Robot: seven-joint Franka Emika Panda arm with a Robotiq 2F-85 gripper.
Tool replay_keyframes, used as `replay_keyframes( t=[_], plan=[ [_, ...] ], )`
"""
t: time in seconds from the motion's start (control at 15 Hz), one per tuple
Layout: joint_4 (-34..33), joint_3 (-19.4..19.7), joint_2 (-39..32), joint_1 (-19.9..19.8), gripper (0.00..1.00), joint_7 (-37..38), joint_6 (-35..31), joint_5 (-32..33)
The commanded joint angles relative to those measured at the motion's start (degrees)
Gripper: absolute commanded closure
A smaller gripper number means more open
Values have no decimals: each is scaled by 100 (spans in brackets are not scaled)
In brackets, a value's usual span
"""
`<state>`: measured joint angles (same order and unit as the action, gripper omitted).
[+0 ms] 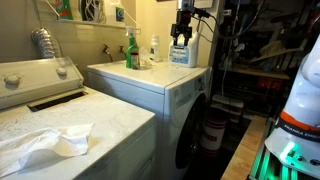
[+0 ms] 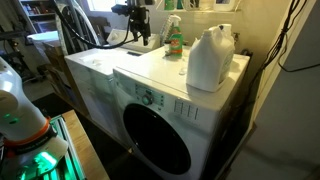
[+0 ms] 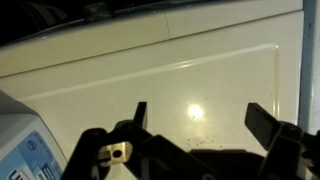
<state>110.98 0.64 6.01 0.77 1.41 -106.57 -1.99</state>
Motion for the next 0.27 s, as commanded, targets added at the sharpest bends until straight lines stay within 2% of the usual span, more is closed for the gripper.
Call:
replay_keyframes(
  t=[0.0, 0.2],
  plan=[
    [64, -21, 58, -39, 0, -10, 18, -2],
    [157, -20, 142, -45, 0, -16, 15, -2]
  ],
)
